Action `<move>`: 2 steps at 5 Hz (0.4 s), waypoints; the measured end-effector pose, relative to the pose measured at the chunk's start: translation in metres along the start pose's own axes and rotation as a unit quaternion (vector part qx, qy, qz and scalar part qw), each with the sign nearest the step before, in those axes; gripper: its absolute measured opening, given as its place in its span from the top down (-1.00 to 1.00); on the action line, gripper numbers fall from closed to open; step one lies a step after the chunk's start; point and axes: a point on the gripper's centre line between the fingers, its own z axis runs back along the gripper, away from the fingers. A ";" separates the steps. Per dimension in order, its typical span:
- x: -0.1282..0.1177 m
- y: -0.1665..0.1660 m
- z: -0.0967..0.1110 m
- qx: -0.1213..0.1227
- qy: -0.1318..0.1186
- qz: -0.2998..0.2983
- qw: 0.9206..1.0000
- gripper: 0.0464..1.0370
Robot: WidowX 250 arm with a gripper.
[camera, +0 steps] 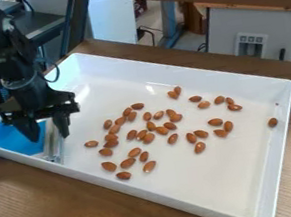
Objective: Sweep into pile
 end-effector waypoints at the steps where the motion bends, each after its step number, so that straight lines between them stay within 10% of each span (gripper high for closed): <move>1: -0.002 -0.005 -0.003 0.007 -0.007 0.001 1.000 0.33; 2: -0.005 -0.012 -0.004 0.016 -0.011 -0.004 1.000 0.35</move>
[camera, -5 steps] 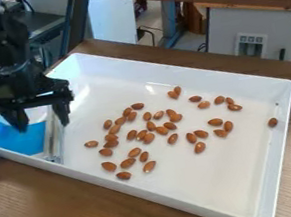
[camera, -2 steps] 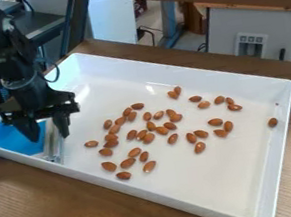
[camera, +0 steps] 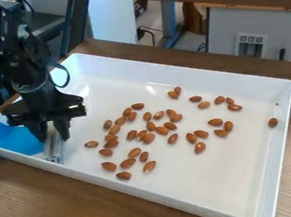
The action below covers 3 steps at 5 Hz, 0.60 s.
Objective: Sweep into pile
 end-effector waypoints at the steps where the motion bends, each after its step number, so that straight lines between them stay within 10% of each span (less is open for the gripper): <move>1: -0.006 -0.014 0.001 0.000 0.010 0.006 1.000 0.35; 3: -0.014 -0.067 0.002 -0.002 0.037 0.014 0.999 0.35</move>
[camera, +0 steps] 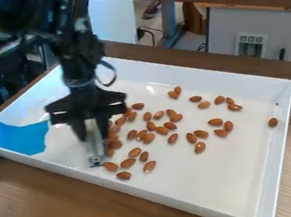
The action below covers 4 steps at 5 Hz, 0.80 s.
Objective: Sweep into pile
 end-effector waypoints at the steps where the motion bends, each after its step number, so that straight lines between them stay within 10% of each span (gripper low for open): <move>1: -0.004 -0.028 0.000 0.002 0.005 0.003 1.000 0.35; 4: -0.021 -0.118 0.000 -0.001 -0.002 0.014 1.000 0.35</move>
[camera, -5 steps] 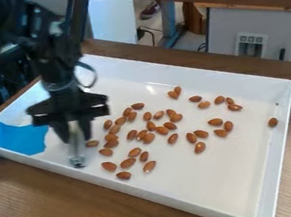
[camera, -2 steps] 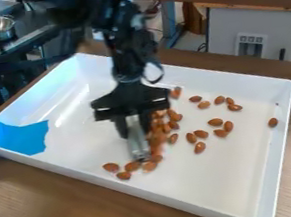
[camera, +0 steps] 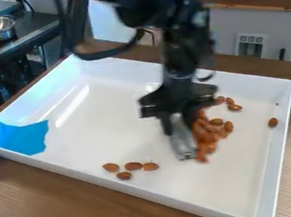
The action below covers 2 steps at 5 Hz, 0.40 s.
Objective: Sweep into pile
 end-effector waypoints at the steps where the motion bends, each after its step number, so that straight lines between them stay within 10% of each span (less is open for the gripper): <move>1: -0.006 -0.035 -0.001 -0.001 -0.007 -0.001 1.000 0.35; 2: -0.006 -0.067 0.000 -0.001 -0.002 0.010 1.000 0.35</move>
